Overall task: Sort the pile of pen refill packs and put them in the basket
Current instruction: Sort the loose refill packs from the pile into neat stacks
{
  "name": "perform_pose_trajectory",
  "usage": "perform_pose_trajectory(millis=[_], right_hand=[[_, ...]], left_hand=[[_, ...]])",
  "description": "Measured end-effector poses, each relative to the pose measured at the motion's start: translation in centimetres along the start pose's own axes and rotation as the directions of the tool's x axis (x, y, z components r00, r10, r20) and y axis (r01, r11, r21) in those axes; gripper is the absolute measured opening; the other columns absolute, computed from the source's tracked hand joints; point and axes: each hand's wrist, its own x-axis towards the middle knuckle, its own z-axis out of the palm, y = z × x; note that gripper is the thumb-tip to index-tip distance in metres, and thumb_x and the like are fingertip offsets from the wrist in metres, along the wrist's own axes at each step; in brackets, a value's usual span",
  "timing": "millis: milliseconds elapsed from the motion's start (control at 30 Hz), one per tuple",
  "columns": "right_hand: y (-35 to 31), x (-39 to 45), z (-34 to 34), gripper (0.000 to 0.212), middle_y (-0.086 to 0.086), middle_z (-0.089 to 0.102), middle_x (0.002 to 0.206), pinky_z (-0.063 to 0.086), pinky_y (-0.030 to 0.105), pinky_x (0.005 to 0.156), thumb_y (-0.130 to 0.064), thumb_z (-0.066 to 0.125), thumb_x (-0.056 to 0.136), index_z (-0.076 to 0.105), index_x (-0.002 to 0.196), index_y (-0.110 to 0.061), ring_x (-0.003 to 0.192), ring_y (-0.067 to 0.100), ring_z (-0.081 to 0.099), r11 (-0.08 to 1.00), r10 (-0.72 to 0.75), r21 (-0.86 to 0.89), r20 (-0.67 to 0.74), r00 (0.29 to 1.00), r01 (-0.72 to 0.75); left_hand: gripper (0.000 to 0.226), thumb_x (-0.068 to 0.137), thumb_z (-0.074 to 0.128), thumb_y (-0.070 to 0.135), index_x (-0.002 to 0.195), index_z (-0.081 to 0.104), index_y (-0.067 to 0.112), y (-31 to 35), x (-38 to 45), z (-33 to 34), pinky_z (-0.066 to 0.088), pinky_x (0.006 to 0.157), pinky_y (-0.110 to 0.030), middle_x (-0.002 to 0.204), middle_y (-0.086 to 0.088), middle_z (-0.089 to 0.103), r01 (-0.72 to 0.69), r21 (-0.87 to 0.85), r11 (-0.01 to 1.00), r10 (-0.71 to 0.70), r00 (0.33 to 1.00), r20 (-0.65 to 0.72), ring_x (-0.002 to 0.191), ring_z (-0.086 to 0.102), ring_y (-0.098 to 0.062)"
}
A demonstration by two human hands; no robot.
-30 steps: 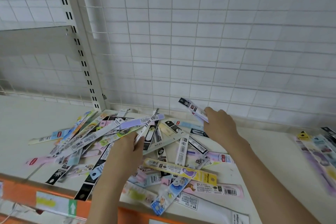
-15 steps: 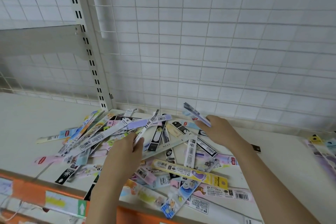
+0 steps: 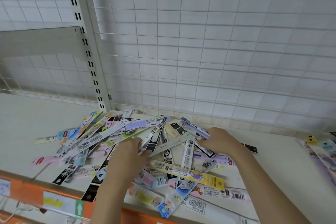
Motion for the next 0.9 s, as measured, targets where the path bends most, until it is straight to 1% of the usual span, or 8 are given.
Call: perform_pose_trajectory(millis=[100, 167, 300, 367, 533, 633, 733, 900], right_hand=[[0.3, -0.4, -0.1, 0.031, 0.003, 0.053, 0.072, 0.035, 0.027, 0.057, -0.039, 0.066, 0.078, 0.054, 0.079, -0.010, 0.060, 0.019, 0.047, 1.000, -0.024, -0.004, 0.018, 1.000, 0.024], [0.6, -0.8, -0.1, 0.027, 0.002, 0.048, 0.069, 0.033, 0.026, 0.052, -0.031, 0.062, 0.082, 0.046, 0.072, -0.012, 0.058, 0.018, 0.045, 1.000, -0.016, -0.024, -0.020, 1.000, 0.015], [1.6, -1.7, -0.9, 0.022, 0.001, 0.043, 0.070, 0.035, 0.027, 0.051, -0.017, 0.051, 0.086, 0.036, 0.071, -0.018, 0.059, 0.019, 0.045, 0.998, 0.017, 0.056, -0.173, 0.985, -0.008], [2.3, -2.3, -1.5, 0.011, 0.001, 0.046, 0.074, 0.040, 0.029, 0.055, -0.015, 0.051, 0.087, 0.041, 0.086, -0.013, 0.065, 0.023, 0.050, 0.997, 0.034, 0.073, -0.237, 0.971, -0.017], [3.7, -4.4, -2.0, 0.047, 0.007, 0.058, 0.091, 0.046, 0.033, 0.060, -0.018, 0.049, 0.088, 0.032, 0.131, -0.015, 0.074, 0.030, 0.060, 0.988, 0.078, 0.153, -0.354, 0.932, -0.025], [4.5, -6.0, -2.0, 0.024, 0.002, 0.056, 0.080, 0.048, 0.033, 0.060, -0.020, 0.046, 0.087, 0.048, 0.111, -0.016, 0.068, 0.027, 0.058, 0.985, 0.090, 0.168, -0.365, 0.927, -0.030], [5.5, -7.6, -1.7, 0.004, 0.003, 0.054, 0.071, 0.043, 0.031, 0.055, -0.019, 0.045, 0.086, 0.046, 0.088, -0.016, 0.060, 0.025, 0.050, 0.980, 0.095, 0.196, -0.400, 0.912, -0.016], [7.2, -10.3, -1.2, 0.027, 0.002, 0.050, 0.063, 0.035, 0.030, 0.051, -0.031, 0.047, 0.090, 0.037, 0.069, -0.017, 0.056, 0.023, 0.047, 0.965, 0.119, 0.261, -0.456, 0.882, 0.005]], left_hand=[[0.024, 0.080, 0.064, 0.021, 0.068, 0.050, 0.007, 0.7, -0.1, 0.7, 0.029, 0.049, -0.026, 0.071, -0.002, 0.043, -0.007, 0.017, 1.000, 0.007, 1.000, 0.019, 0.058, 0.041, -0.019], [0.027, 0.082, 0.062, 0.022, 0.064, 0.044, 0.012, 0.9, -0.2, 1.0, 0.028, 0.049, -0.026, 0.071, 0.001, 0.038, -0.003, 0.072, 0.997, 0.000, 0.999, 0.036, 0.059, 0.041, -0.019], [0.022, 0.084, 0.063, 0.027, 0.074, 0.046, 0.018, 1.1, -0.3, 1.1, 0.035, 0.058, -0.027, 0.080, -0.001, 0.048, 0.016, 0.110, 0.994, -0.022, 0.998, 0.056, 0.068, 0.048, -0.020], [0.013, 0.085, 0.061, 0.026, 0.081, 0.051, 0.018, 1.5, -0.3, 1.2, 0.040, 0.060, -0.028, 0.083, -0.004, 0.057, 0.020, 0.129, 0.991, -0.027, 0.998, 0.054, 0.070, 0.053, -0.021], [0.012, 0.093, 0.047, 0.021, 0.088, 0.055, 0.014, 2.7, -0.5, 1.7, 0.043, 0.065, -0.030, 0.079, -0.003, 0.052, 0.004, 0.241, 0.970, -0.014, 0.999, 0.038, 0.073, 0.051, -0.022], [0.014, 0.094, 0.043, 0.014, 0.094, 0.056, 0.011, 3.5, -0.8, 1.9, 0.042, 0.064, -0.030, 0.079, -0.004, 0.053, 0.009, 0.264, 0.965, -0.016, 1.000, 0.023, 0.074, 0.051, -0.024], [0.013, 0.092, 0.041, 0.008, 0.096, 0.053, 0.010, 4.3, -1.4, 2.1, 0.036, 0.065, -0.030, 0.075, -0.005, 0.055, -0.034, 0.253, 0.967, 0.039, 0.999, -0.013, 0.075, 0.048, -0.024], [0.022, 0.097, 0.032, 0.013, 0.075, 0.031, 0.014, 6.5, -2.8, 3.1, 0.023, 0.063, -0.032, 0.054, 0.004, 0.034, -0.107, 0.227, 0.968, 0.135, 0.985, -0.111, 0.050, 0.030, -0.012]])
